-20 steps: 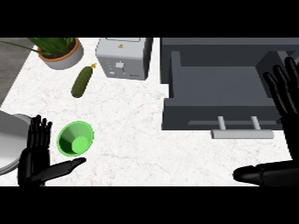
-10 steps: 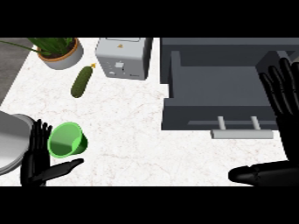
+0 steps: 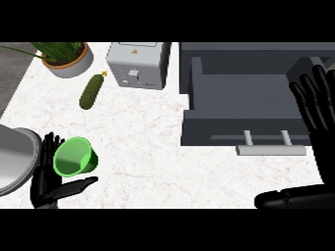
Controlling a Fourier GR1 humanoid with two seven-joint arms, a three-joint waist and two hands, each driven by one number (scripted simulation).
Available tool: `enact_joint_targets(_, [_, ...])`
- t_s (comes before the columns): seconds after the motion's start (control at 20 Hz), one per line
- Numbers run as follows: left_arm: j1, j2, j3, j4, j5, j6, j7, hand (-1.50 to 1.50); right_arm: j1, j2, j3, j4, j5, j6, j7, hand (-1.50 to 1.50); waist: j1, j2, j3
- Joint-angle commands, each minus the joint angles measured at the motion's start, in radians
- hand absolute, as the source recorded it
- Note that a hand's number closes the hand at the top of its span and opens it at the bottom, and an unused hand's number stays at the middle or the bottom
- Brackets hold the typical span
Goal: Pick up the cup, place it into the drawer and close the drawer
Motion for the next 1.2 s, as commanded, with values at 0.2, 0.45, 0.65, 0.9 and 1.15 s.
enact_joint_targets(0.2, [-0.064, 0.031, 0.015, 0.161, 0.038, -0.08, -0.075, -1.5, 0.067, 0.029, 0.049, -0.034, 0.03, 0.005, -0.029, -1.5, -0.001, 0.0, 0.0])
enact_joint_targets(0.45, [-0.157, 0.029, 0.028, 0.231, 0.062, -0.067, -0.071, -1.5, -0.036, -0.001, -0.002, 0.006, -0.002, -0.009, 0.035, -1.5, 0.0, 0.0, 0.0])
enact_joint_targets(0.65, [-0.178, 0.038, 0.016, 0.289, 0.071, -0.172, -0.089, -1.5, -0.025, -0.007, -0.009, -0.013, -0.015, -0.004, 0.048, -1.5, -0.003, 0.0, -0.001])
enact_joint_targets(0.9, [-0.183, 0.034, 0.018, 0.399, 0.066, -0.274, -0.222, -1.5, 0.004, -0.02, -0.043, 0.025, -0.039, 0.033, -0.023, -1.5, -0.008, 0.002, -0.001])
enact_joint_targets(1.15, [-0.239, 0.043, 0.008, 0.365, 0.082, -0.306, -0.173, 1.5, -0.006, -0.02, -0.039, -0.009, -0.036, 0.016, 0.014, -1.5, -0.007, 0.001, -0.001])
